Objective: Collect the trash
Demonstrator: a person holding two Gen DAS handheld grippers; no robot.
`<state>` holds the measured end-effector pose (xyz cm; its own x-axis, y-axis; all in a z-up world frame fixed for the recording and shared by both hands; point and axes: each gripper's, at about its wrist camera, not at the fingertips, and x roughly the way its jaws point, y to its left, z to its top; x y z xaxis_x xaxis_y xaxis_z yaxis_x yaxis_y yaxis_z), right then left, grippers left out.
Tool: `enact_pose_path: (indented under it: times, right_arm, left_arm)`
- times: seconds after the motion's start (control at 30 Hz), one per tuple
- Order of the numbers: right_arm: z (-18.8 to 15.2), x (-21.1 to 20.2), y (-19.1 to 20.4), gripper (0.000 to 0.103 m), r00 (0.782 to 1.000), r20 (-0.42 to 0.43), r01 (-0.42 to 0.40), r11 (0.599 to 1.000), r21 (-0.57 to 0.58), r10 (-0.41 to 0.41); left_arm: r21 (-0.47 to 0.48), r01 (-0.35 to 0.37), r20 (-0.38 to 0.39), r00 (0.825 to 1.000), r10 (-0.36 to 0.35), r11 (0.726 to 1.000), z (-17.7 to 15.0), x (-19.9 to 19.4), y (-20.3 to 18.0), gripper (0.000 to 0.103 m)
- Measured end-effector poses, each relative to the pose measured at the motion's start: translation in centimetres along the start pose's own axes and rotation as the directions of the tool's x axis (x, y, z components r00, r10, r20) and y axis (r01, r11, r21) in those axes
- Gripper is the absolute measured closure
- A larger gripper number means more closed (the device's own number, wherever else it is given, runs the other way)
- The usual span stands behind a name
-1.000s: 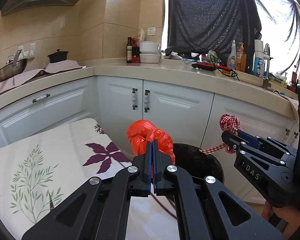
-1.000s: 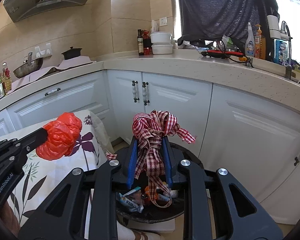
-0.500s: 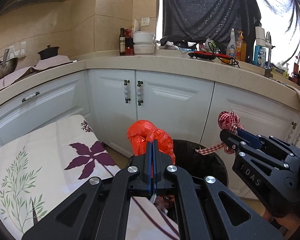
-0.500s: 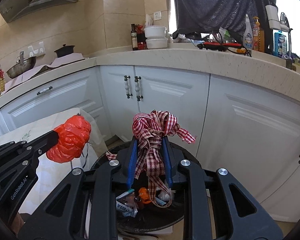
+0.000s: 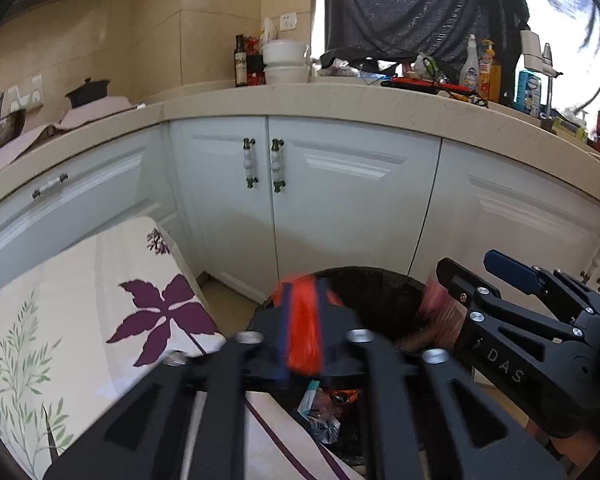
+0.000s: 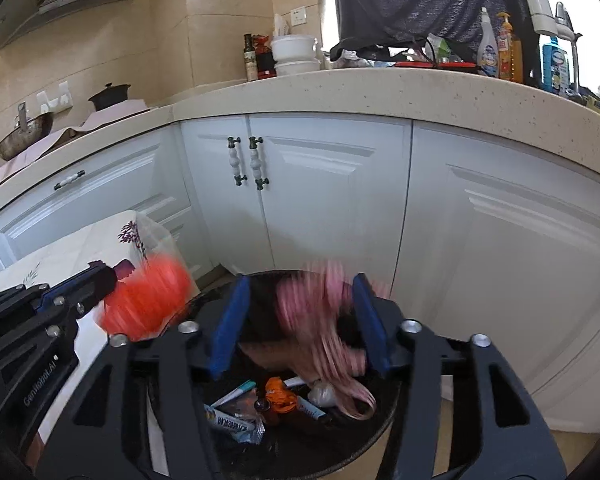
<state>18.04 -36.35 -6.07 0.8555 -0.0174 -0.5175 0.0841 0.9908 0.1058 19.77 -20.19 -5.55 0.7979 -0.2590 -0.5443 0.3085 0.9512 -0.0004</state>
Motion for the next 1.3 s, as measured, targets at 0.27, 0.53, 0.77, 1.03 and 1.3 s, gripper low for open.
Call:
enact_pose_path:
  times: [0.27,0.53,0.77,1.03,1.3]
  right_arm:
    - [-0.1,-0.1,0.0,0.049,1.0,0.0,0.01,1.0,-0.004,-0.01]
    - [-0.2,-2.1,0.3,0.04,1.0,0.008,0.028,1.0,-0.005,-0.028]
    - [-0.6,-4.8,1.0,0.036,1.0,0.016,0.023,1.0,0.007,-0.024]
    - [-0.8,-9.2,2.9,0.029,0.999,0.049,0.016,1.0,-0.021,-0.015]
    - [-1.1,-13.7,4.2,0.024,0.996,0.083,0.017,0.999,-0.037,-0.014]
  left_arm:
    - [-0.021,-0.012,0.007,1.0,0.012,1.0,0.0,-0.4,0.6,0.057]
    - [-0.02,-0.011,0.031,0.999,0.012,1.0,-0.1,-2.3,1.1,0.046]
    - [-0.051,-0.024,0.047,0.999,0.026,0.998,-0.7,-5.5,2.8,0.042]
    - [-0.087,-0.058,0.076,0.995,0.064,0.995,-1.8,-10.0,4.8,0.033]
    - [-0.107,-0.075,0.106,0.991,0.086,0.991,-2.8,-14.5,5.9,0.029]
